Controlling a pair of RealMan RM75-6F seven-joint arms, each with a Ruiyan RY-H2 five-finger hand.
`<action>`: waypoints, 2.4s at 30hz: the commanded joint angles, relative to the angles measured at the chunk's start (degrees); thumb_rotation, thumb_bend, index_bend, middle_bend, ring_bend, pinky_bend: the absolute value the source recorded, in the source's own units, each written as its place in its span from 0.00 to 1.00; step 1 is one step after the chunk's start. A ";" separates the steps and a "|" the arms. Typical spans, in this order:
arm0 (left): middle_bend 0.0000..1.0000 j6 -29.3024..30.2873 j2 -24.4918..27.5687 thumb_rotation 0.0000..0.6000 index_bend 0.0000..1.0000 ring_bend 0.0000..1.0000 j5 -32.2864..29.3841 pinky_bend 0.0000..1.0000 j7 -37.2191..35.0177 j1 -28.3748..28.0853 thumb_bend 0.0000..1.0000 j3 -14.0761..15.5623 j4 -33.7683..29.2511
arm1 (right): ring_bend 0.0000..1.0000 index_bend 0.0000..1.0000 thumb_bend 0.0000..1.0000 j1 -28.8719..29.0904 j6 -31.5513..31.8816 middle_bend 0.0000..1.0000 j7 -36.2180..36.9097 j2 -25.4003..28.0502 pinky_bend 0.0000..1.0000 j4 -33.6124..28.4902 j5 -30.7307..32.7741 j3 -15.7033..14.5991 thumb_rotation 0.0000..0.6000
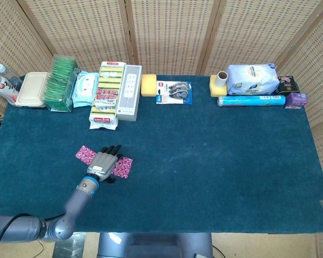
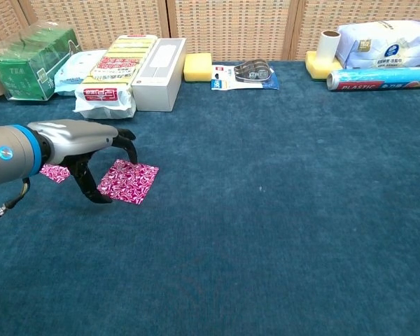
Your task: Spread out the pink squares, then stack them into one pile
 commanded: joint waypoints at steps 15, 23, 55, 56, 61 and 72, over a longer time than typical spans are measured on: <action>0.00 -4.25 10.59 1.00 0.21 0.00 36.07 0.09 -33.21 9.59 0.21 6.13 15.77 | 0.00 0.21 0.02 0.23 -0.46 0.05 -0.94 -0.35 0.00 -0.05 0.40 0.04 1.00; 0.00 -8.27 9.94 1.00 0.21 0.00 44.25 0.09 -42.45 9.62 0.21 8.36 24.77 | 0.00 0.21 0.02 0.83 -1.23 0.05 -3.96 -1.07 0.00 -0.82 0.52 -0.10 1.00; 0.00 -10.80 2.96 1.00 0.21 0.00 46.25 0.09 -42.18 10.95 0.25 5.55 34.99 | 0.00 0.21 0.02 1.08 -1.73 0.05 -4.47 -1.32 0.00 -0.82 0.94 -0.09 1.00; 0.00 -10.94 2.81 1.00 0.22 0.00 46.14 0.09 -42.00 10.98 0.25 5.45 35.13 | 0.00 0.21 0.02 1.07 -1.67 0.05 -4.47 -1.32 0.00 -0.81 0.93 -0.08 1.00; 0.00 -11.50 2.21 1.00 0.23 0.00 45.79 0.09 -41.08 11.03 0.26 5.16 35.51 | 0.00 0.21 0.02 1.01 -1.68 0.05 -4.09 -1.26 0.00 -0.66 1.00 -0.07 1.00; 0.00 -11.72 1.38 1.00 0.40 0.00 45.09 0.09 -39.28 11.21 0.28 4.29 35.55 | 0.00 0.21 0.02 0.91 -1.46 0.05 -3.72 -1.15 0.00 -0.57 1.04 0.03 1.00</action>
